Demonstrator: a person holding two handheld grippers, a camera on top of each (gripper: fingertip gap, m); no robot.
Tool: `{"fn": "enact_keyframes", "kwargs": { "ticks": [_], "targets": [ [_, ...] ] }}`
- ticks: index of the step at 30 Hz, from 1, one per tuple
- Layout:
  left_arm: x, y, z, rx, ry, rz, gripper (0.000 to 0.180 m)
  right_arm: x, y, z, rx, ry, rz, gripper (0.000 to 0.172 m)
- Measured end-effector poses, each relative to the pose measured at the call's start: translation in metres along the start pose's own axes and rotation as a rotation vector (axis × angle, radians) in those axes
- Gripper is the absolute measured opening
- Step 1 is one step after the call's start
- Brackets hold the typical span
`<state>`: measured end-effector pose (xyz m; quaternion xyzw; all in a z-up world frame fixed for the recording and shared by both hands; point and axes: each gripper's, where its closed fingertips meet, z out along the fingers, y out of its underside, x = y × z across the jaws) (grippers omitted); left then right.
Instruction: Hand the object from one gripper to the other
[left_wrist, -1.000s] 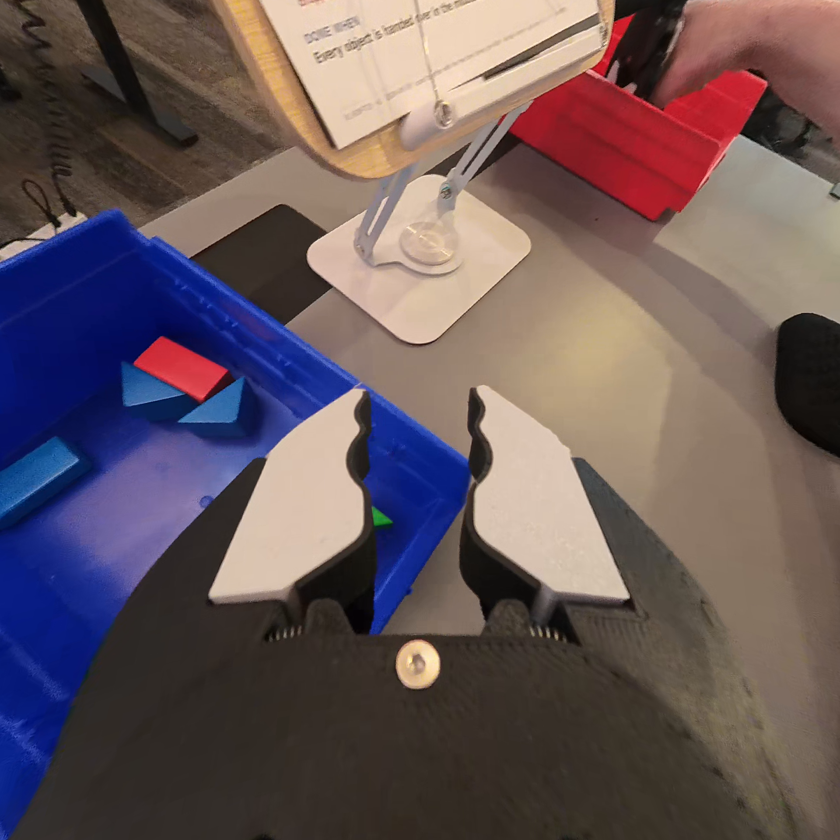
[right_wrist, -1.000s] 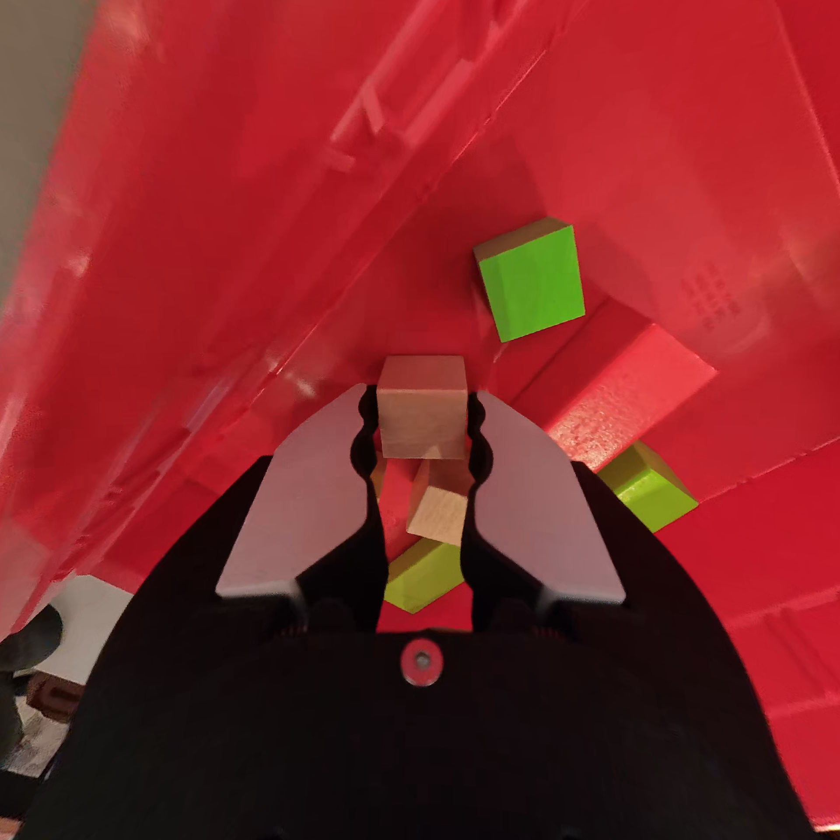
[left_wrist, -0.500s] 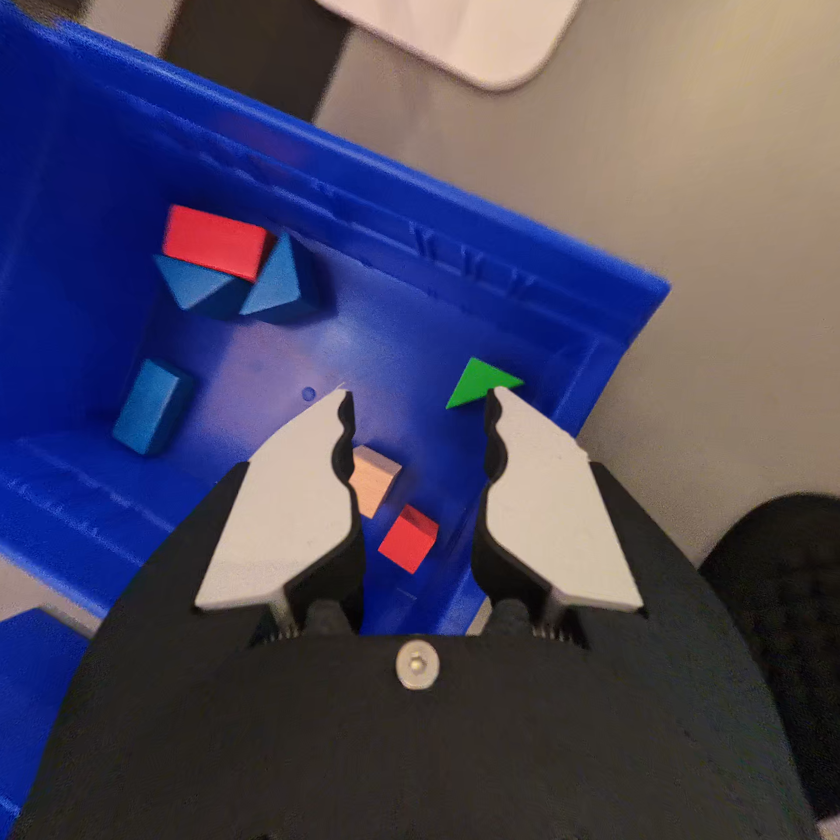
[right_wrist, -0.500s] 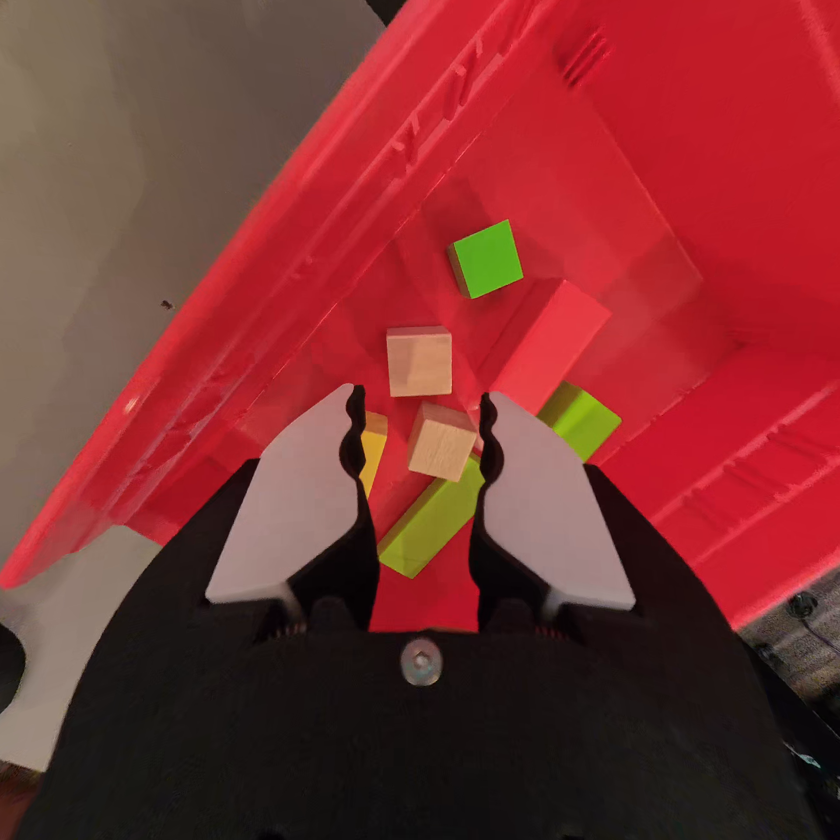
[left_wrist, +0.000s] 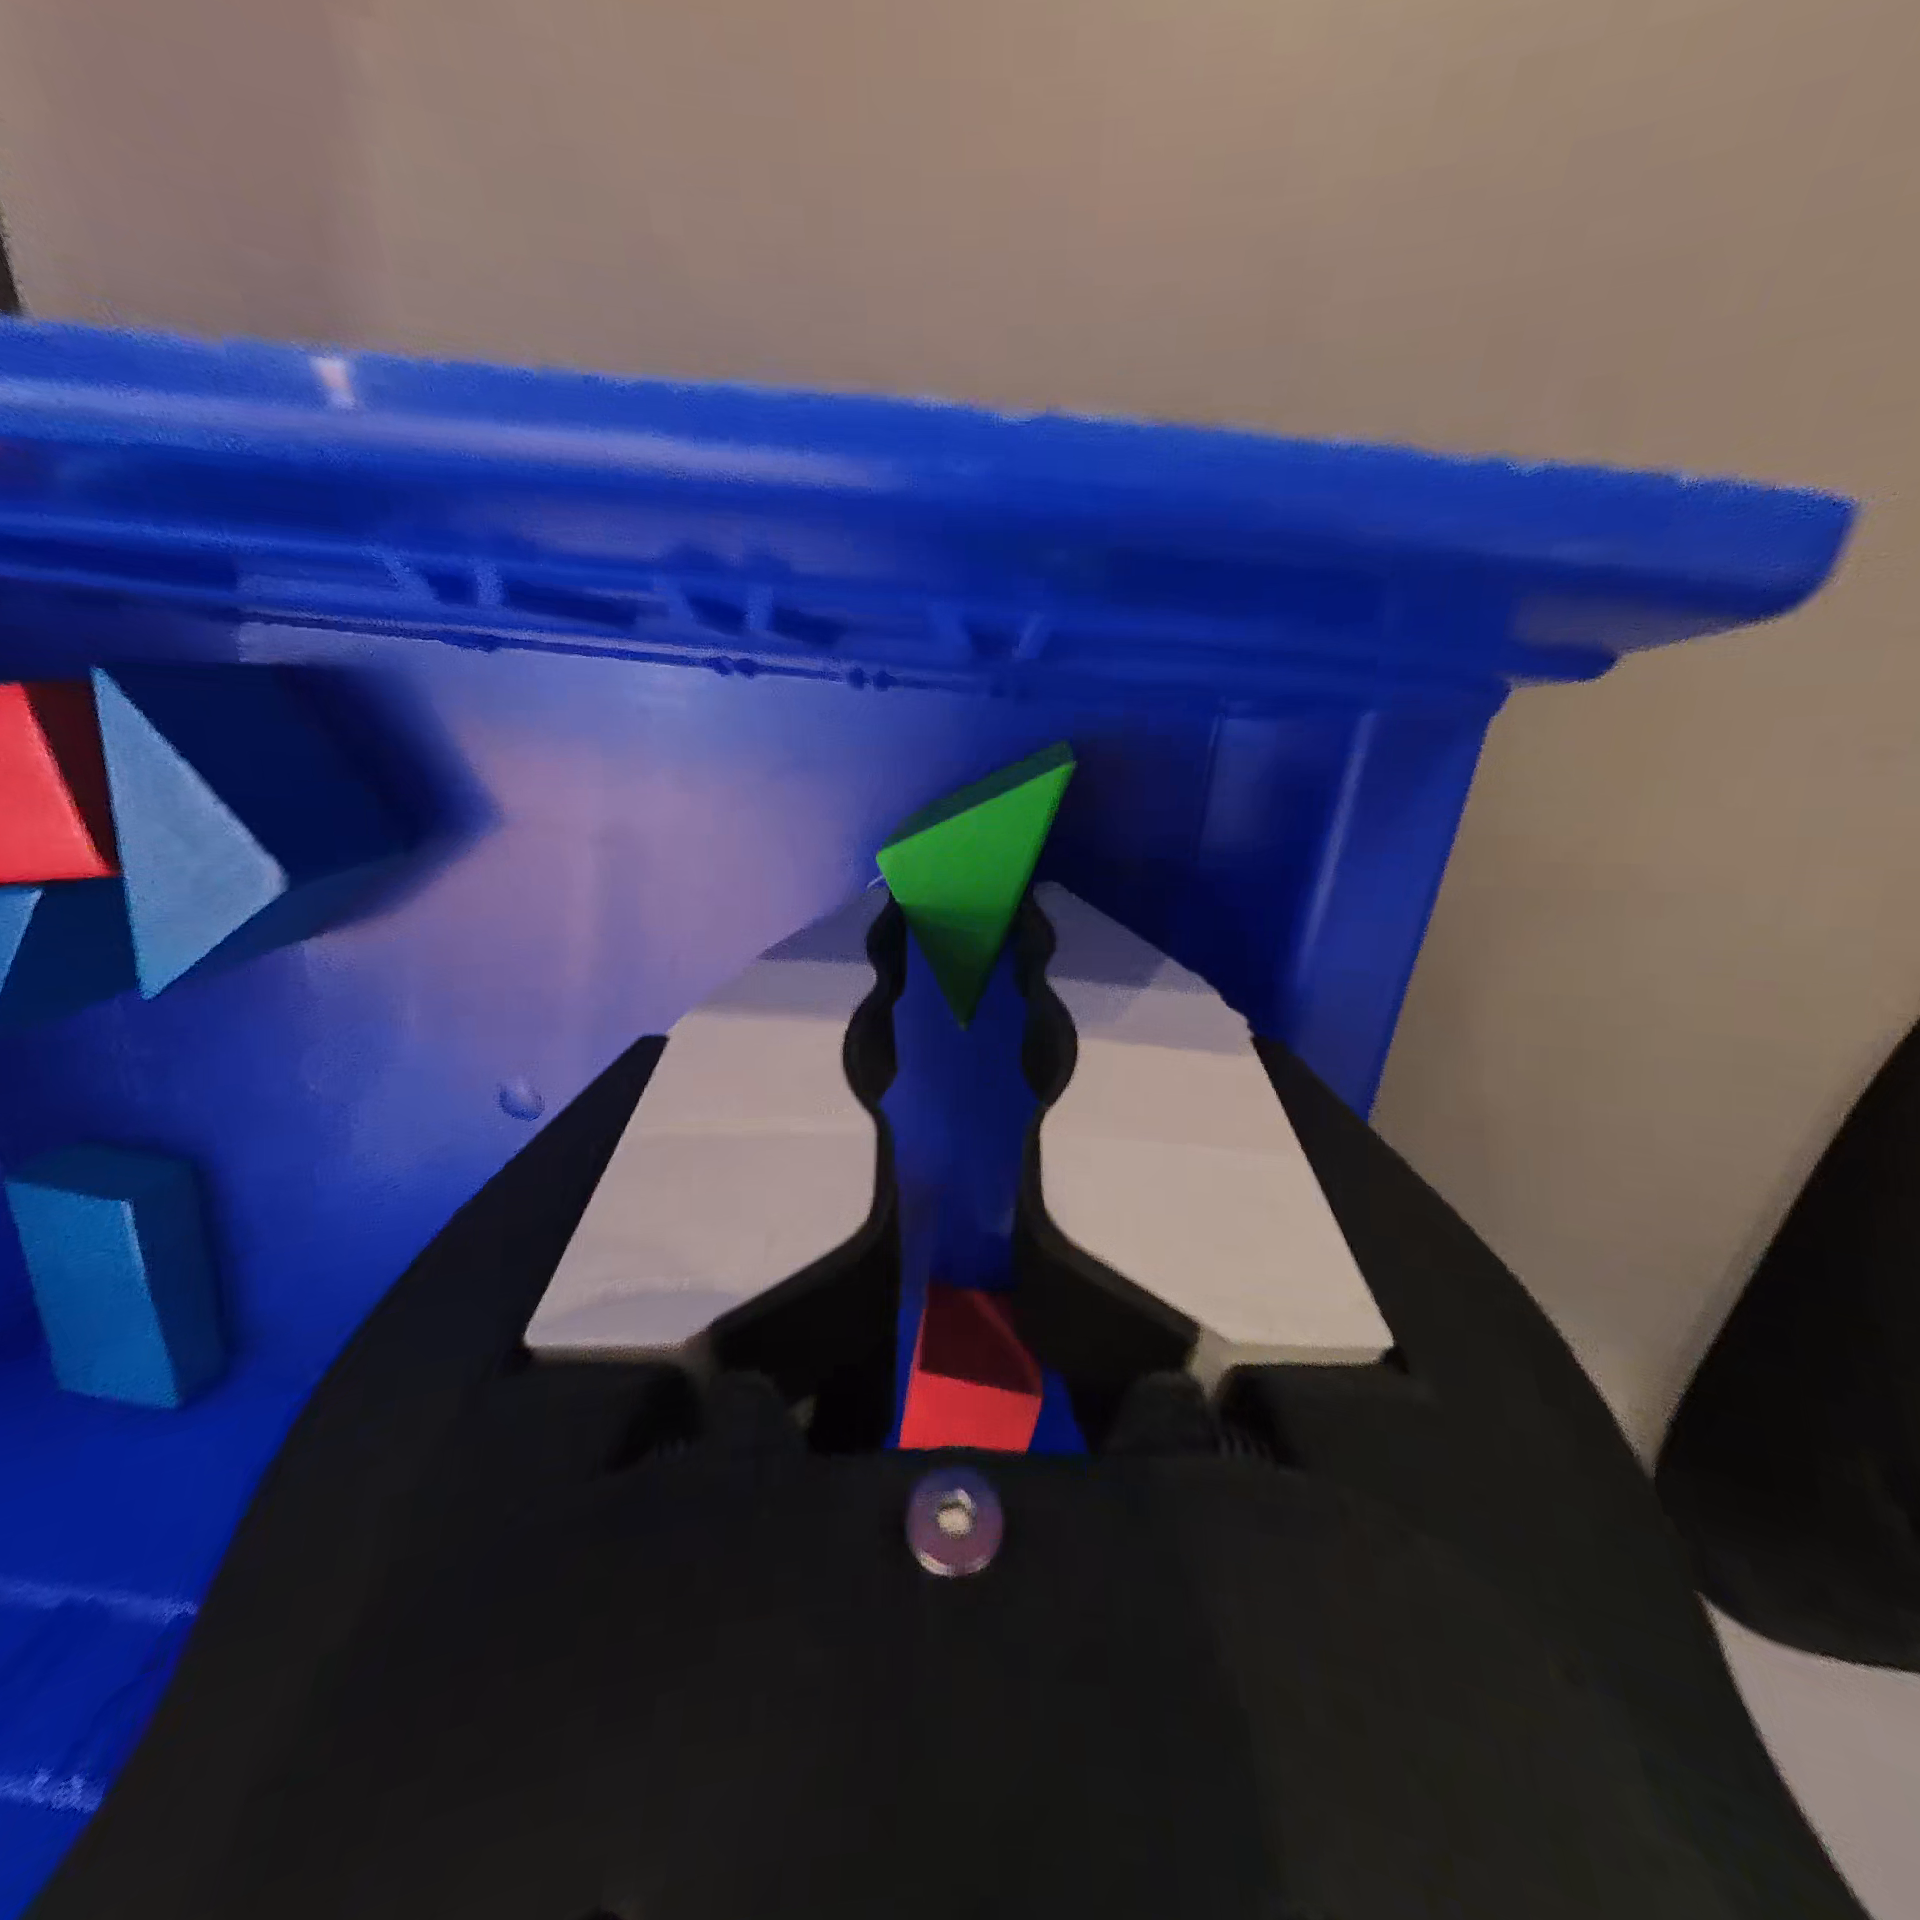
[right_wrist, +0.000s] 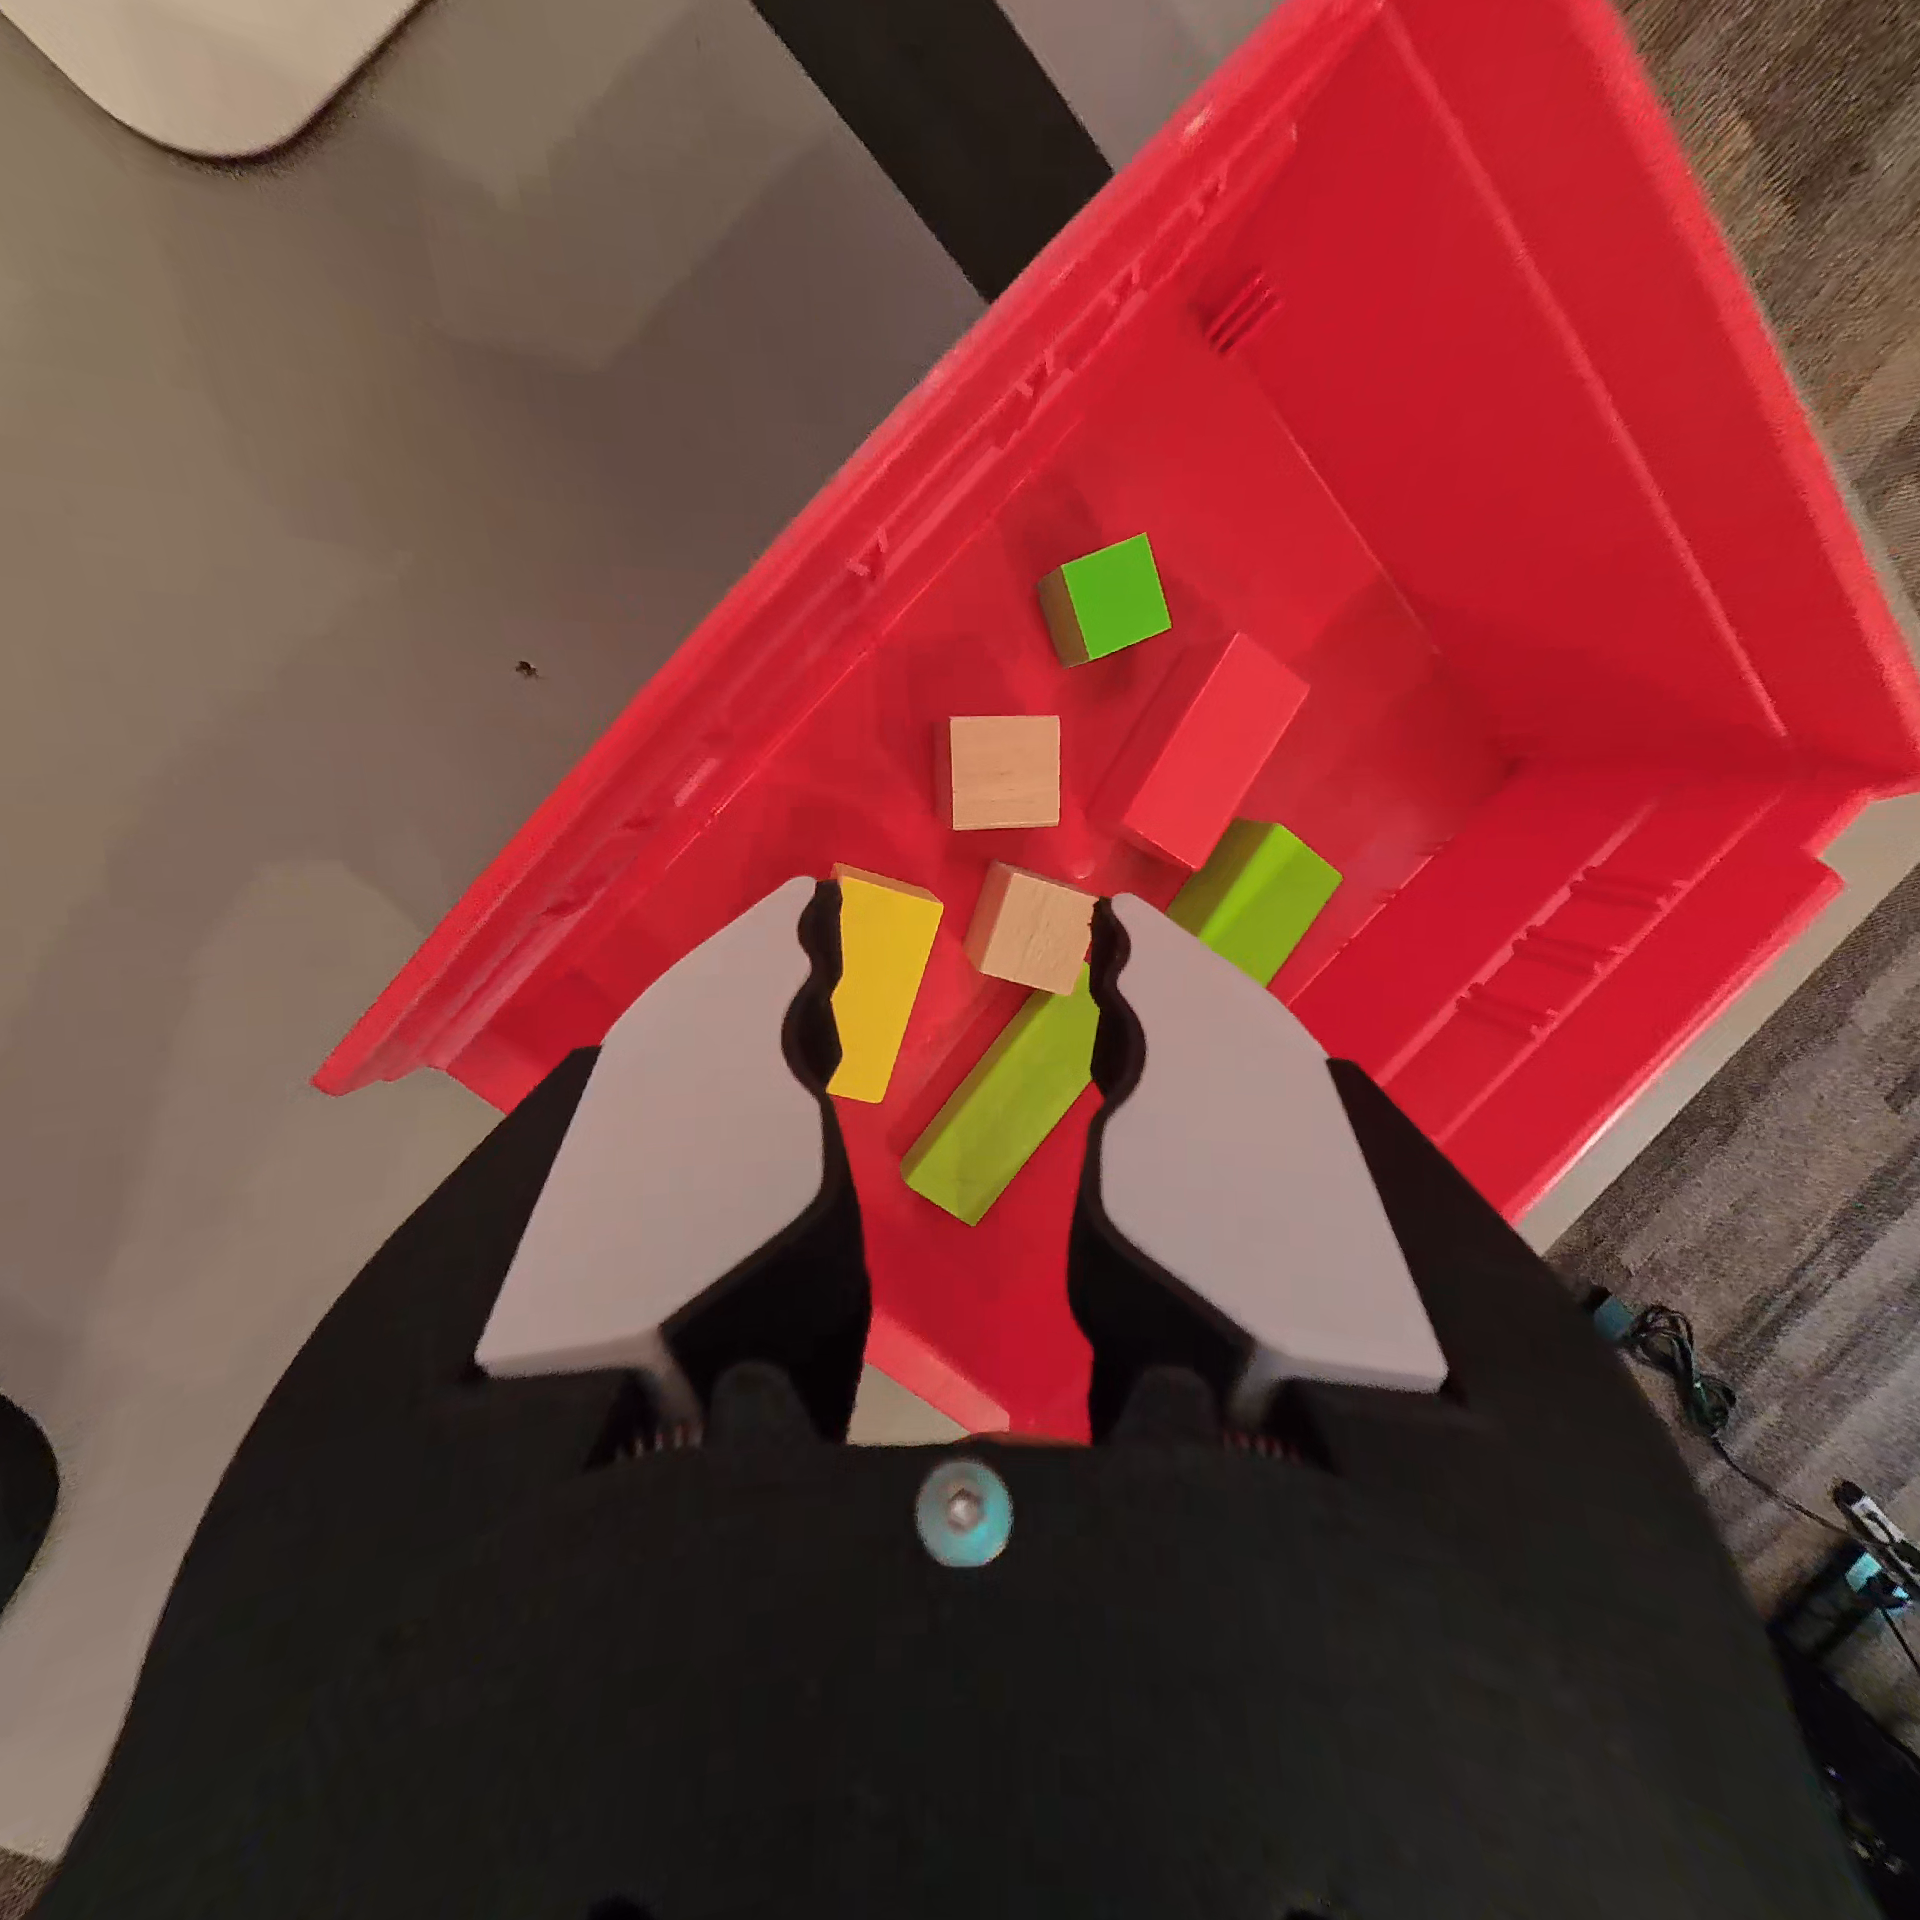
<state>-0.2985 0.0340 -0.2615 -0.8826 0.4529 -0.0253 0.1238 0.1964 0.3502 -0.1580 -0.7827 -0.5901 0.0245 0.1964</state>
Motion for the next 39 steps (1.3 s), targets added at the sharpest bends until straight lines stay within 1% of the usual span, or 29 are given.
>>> {"fn": "enact_keyframes", "kwargs": {
  "ticks": [4,6,8,9,10,12,14,16,18,20,24,27,32,34,39],
  "targets": [
    [-0.011,0.000,-0.007,0.047,-0.086,-0.066,0.020,-0.001,-0.016,-0.024,0.081,0.098,-0.016,0.044],
    [-0.016,0.004,-0.018,0.078,-0.127,-0.130,0.020,-0.009,-0.029,-0.046,0.131,0.190,-0.073,0.044],
    [-0.019,0.001,-0.039,0.158,-0.180,-0.191,0.019,-0.026,-0.050,-0.076,0.192,0.301,-0.160,0.044],
    [-0.017,-0.002,-0.051,0.202,-0.196,-0.216,0.019,-0.045,-0.066,-0.091,0.257,0.305,-0.188,0.044],
    [-0.016,-0.007,-0.064,0.252,-0.221,-0.239,0.019,-0.070,-0.086,-0.104,0.351,0.274,-0.215,0.044],
    [-0.009,-0.026,-0.091,0.385,-0.249,-0.282,0.019,-0.133,-0.126,-0.120,0.515,0.185,-0.305,0.042],
    [0.002,-0.053,-0.114,0.521,-0.265,-0.294,0.019,-0.200,-0.161,-0.122,0.647,0.082,-0.410,0.041],
    [0.020,-0.085,-0.131,0.627,-0.259,-0.271,0.019,-0.263,-0.189,-0.119,0.766,-0.040,-0.482,0.040],
    [0.040,-0.115,-0.141,0.701,-0.239,-0.241,0.019,-0.306,-0.207,-0.111,0.824,-0.111,-0.529,0.039],
    [0.060,-0.144,-0.149,0.774,-0.209,-0.204,0.019,-0.335,-0.220,-0.105,0.869,-0.148,-0.568,0.038],
    [0.092,-0.182,-0.151,0.817,-0.148,-0.130,0.019,-0.369,-0.228,-0.096,0.886,-0.267,-0.607,0.035],
    [0.107,-0.196,-0.147,0.802,-0.128,-0.074,0.019,-0.376,-0.227,-0.093,0.878,-0.316,-0.606,0.033],
    [0.114,-0.203,-0.141,0.776,-0.125,-0.026,0.019,-0.378,-0.217,-0.091,0.862,-0.376,-0.611,0.025],
    [0.119,-0.204,-0.137,0.757,-0.106,0.013,0.018,-0.378,-0.213,-0.089,0.851,-0.402,-0.618,0.019],
    [0.126,-0.212,-0.135,0.736,-0.094,0.081,0.018,-0.374,-0.203,-0.090,0.856,-0.481,-0.585,0.018]
  ]
}}
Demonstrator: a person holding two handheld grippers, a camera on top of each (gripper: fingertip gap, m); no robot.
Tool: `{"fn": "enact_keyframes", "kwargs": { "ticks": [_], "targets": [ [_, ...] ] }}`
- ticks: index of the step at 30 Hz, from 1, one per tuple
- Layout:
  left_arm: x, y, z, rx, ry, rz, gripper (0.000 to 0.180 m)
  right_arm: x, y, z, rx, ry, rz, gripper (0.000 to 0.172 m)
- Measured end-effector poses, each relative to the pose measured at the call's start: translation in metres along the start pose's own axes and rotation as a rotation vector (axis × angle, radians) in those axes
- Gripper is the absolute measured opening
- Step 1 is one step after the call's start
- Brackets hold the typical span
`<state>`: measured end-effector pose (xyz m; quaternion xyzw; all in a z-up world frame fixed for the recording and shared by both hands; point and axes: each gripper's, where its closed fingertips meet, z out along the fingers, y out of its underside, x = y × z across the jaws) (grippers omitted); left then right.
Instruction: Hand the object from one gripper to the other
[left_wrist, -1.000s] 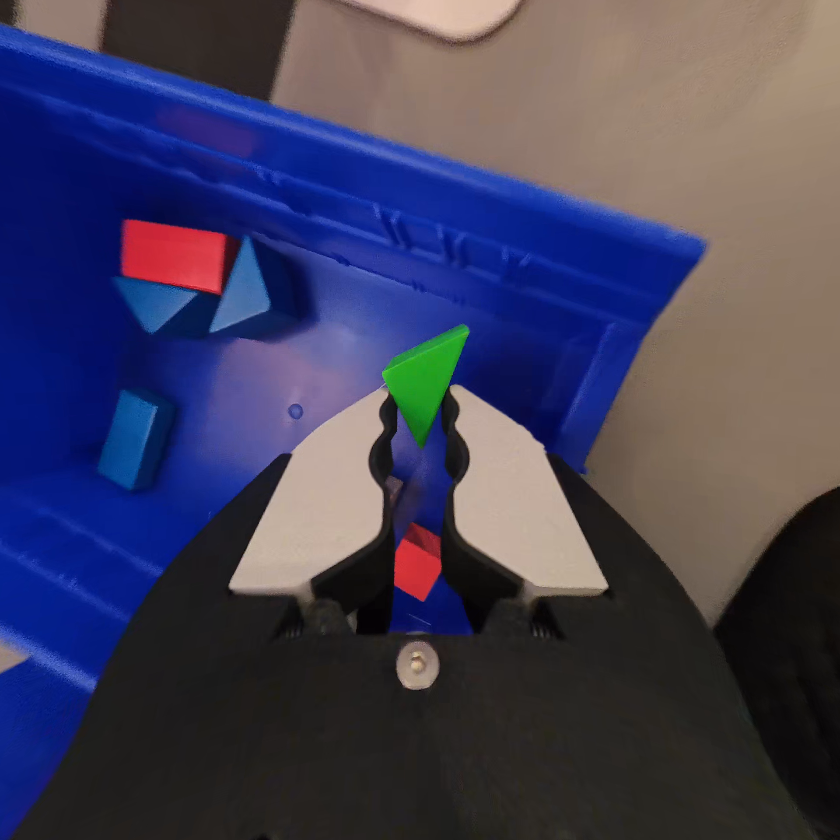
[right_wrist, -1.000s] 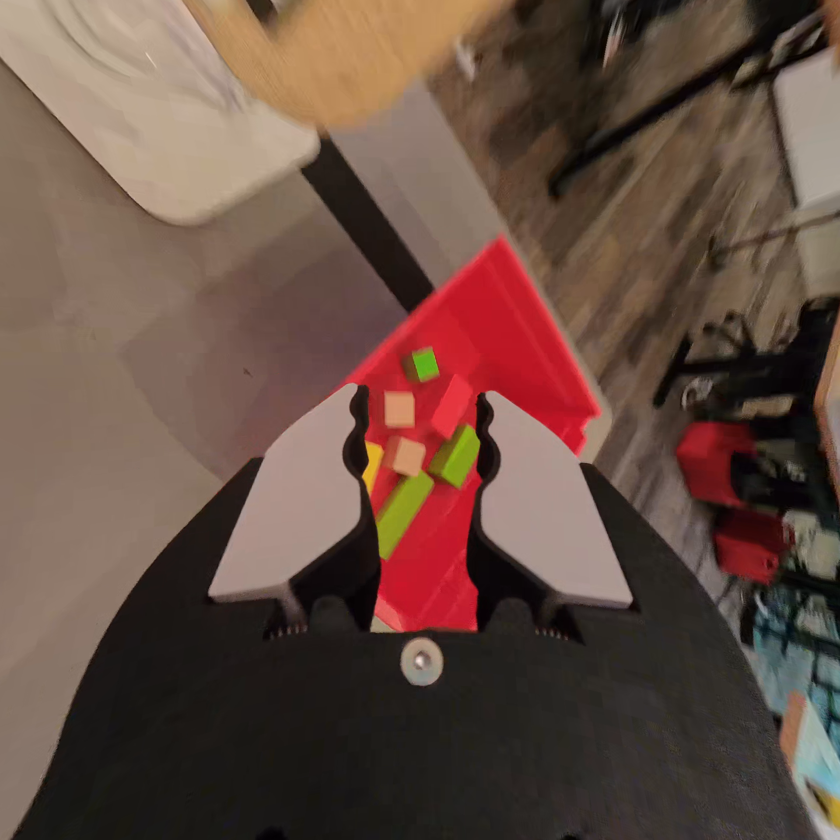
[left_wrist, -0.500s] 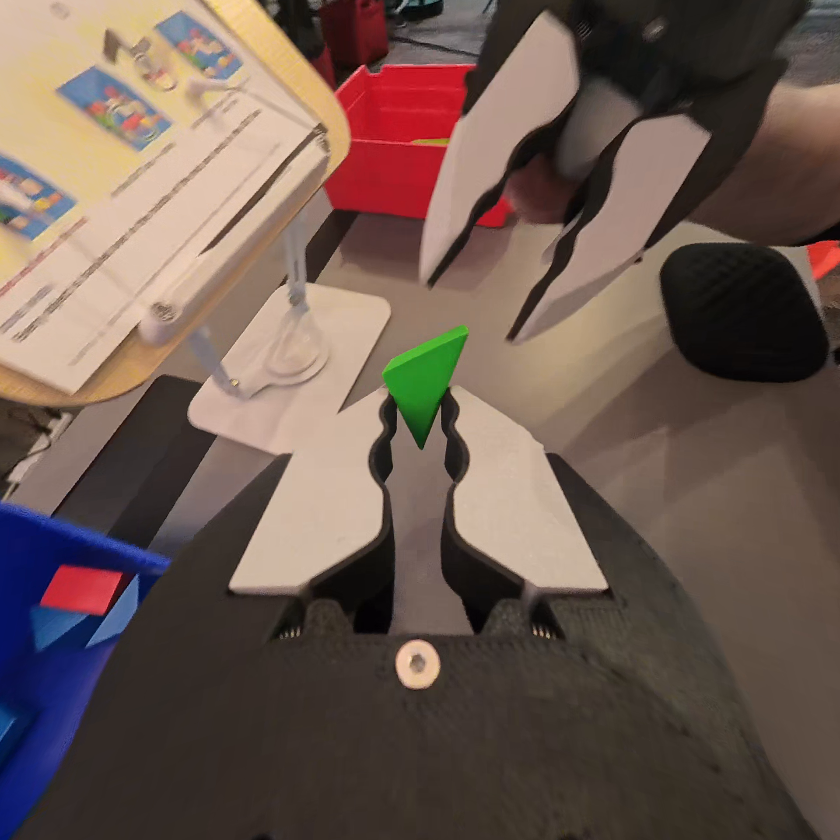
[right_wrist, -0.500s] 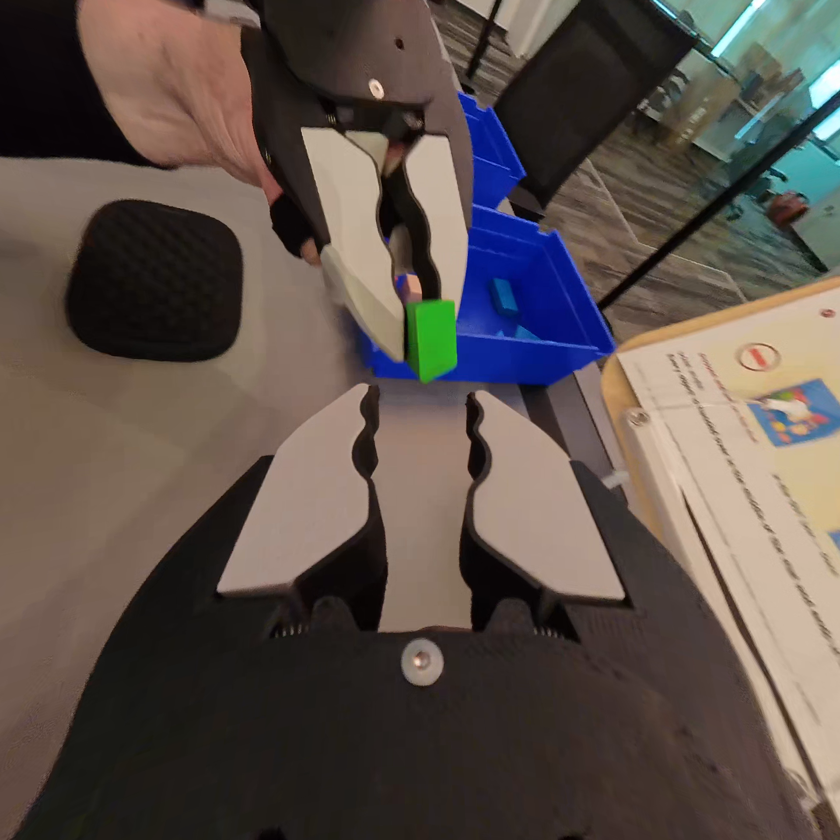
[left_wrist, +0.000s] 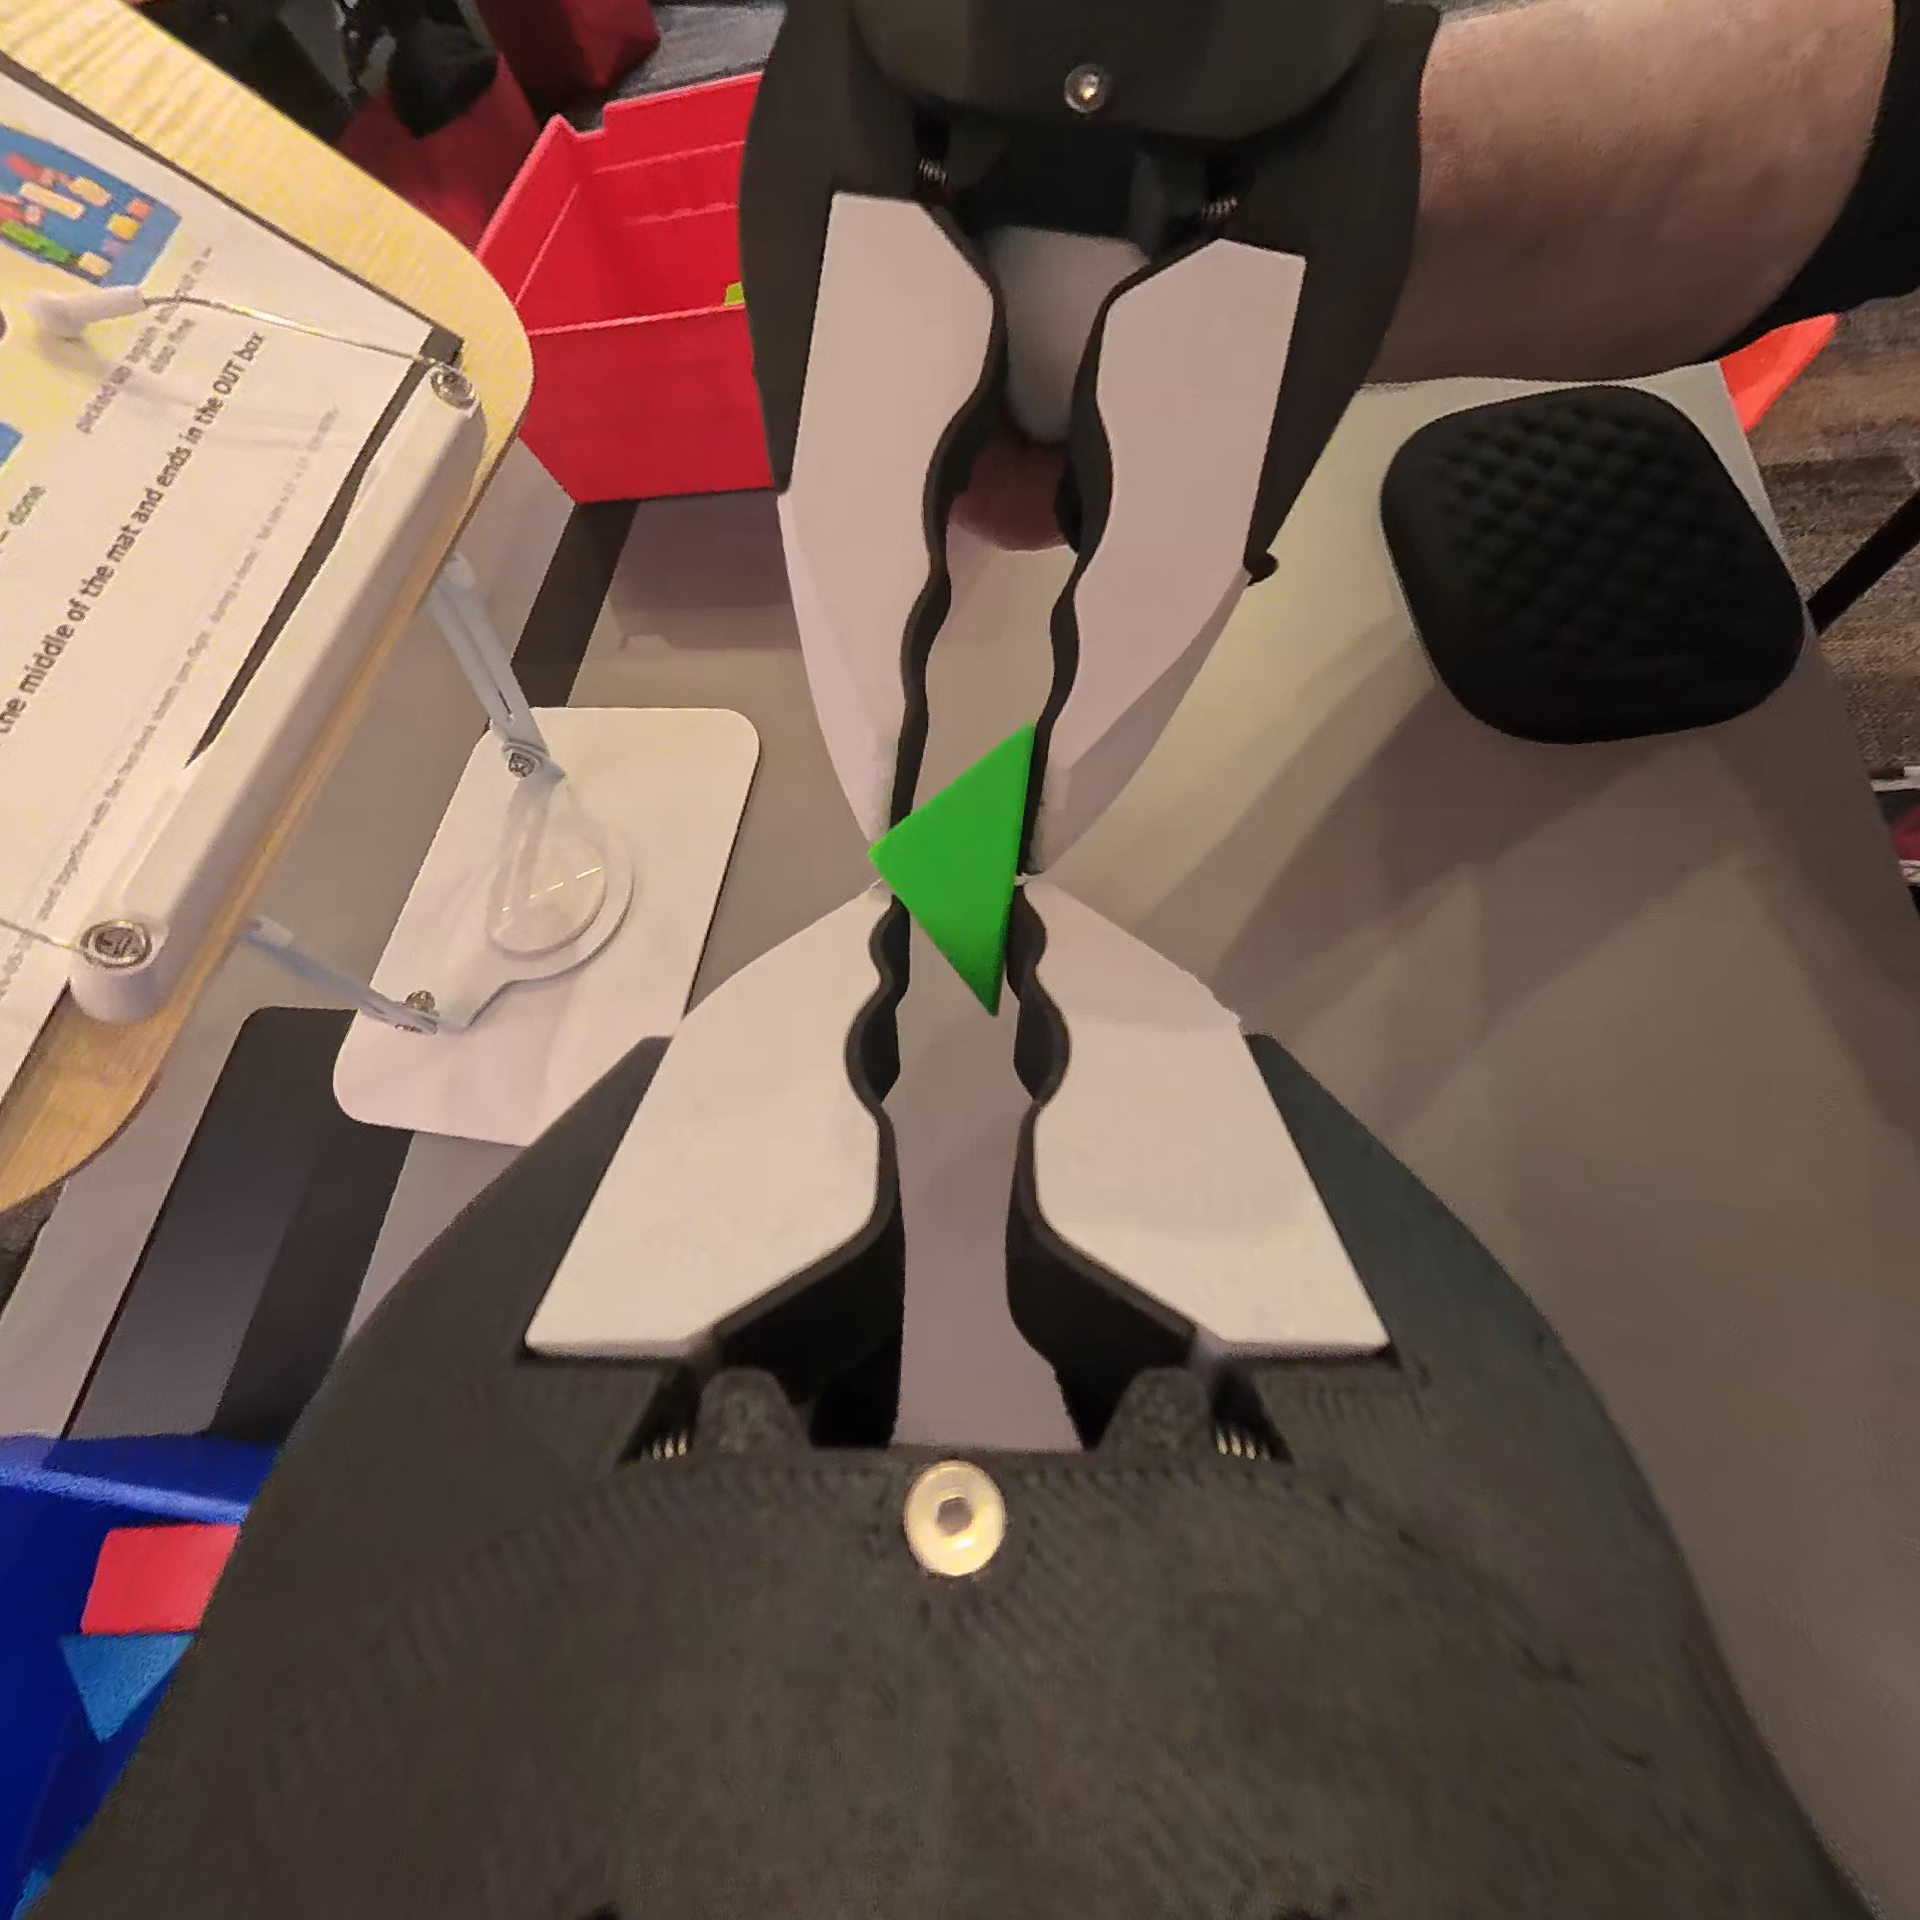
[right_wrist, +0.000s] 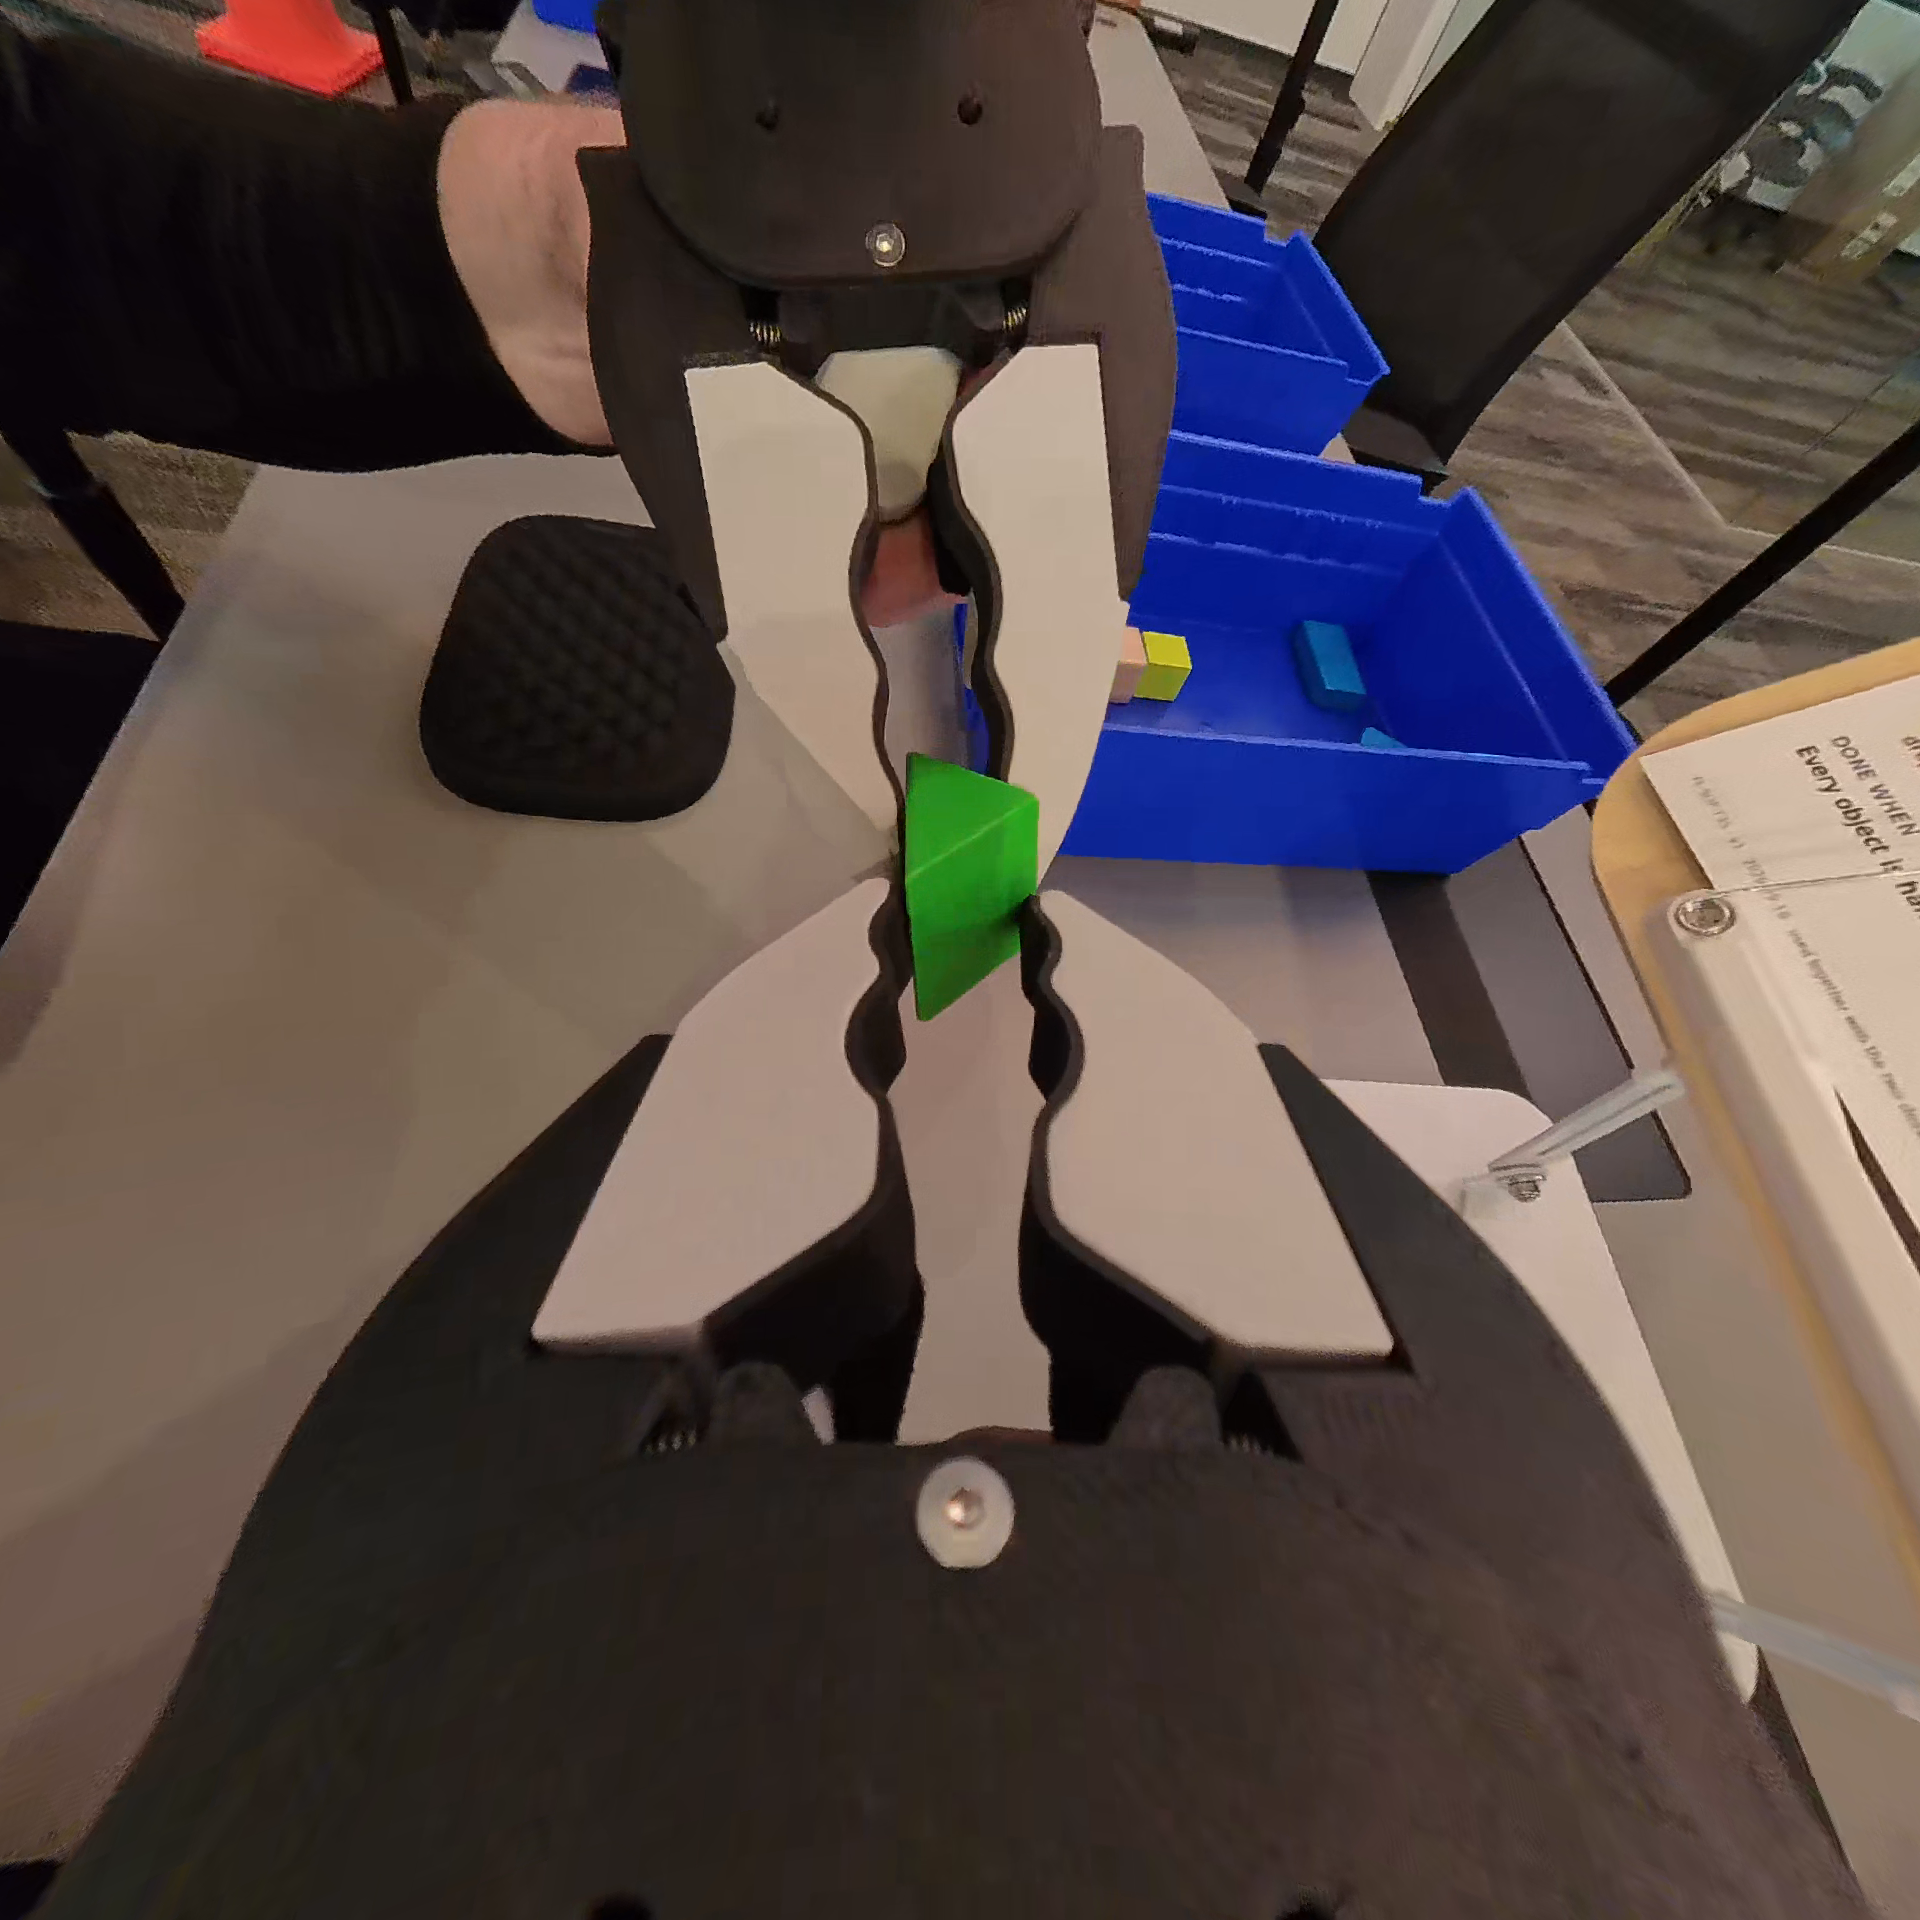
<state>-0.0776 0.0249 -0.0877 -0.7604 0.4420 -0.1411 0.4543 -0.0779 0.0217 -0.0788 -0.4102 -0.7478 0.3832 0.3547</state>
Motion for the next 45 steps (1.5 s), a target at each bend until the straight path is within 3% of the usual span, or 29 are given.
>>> {"fn": "enact_keyframes", "kwargs": {
  "ticks": [22,31,34,37,41,45],
  "targets": [
    [0.007,-0.041,0.020,0.148,0.067,-0.026,0.024,0.001,0.003,-0.051,0.155,0.090,0.096,0.014],
    [0.010,-0.058,0.032,0.208,0.088,-0.044,0.027,0.010,0.005,-0.087,0.192,0.151,0.135,0.013],
    [0.007,-0.055,0.035,0.182,0.070,-0.034,0.025,0.019,0.009,-0.113,0.189,0.219,0.142,0.013],
    [-0.002,-0.048,0.031,0.158,0.030,-0.035,0.024,0.041,0.028,-0.160,0.120,0.341,0.163,0.014],
    [-0.016,-0.025,0.025,0.103,-0.036,-0.068,0.023,0.081,0.084,-0.232,-0.067,0.511,0.248,0.014],
    [-0.018,-0.002,0.022,0.058,-0.062,-0.094,0.023,0.097,0.147,-0.273,-0.277,0.510,0.354,0.013]
  ]
}}
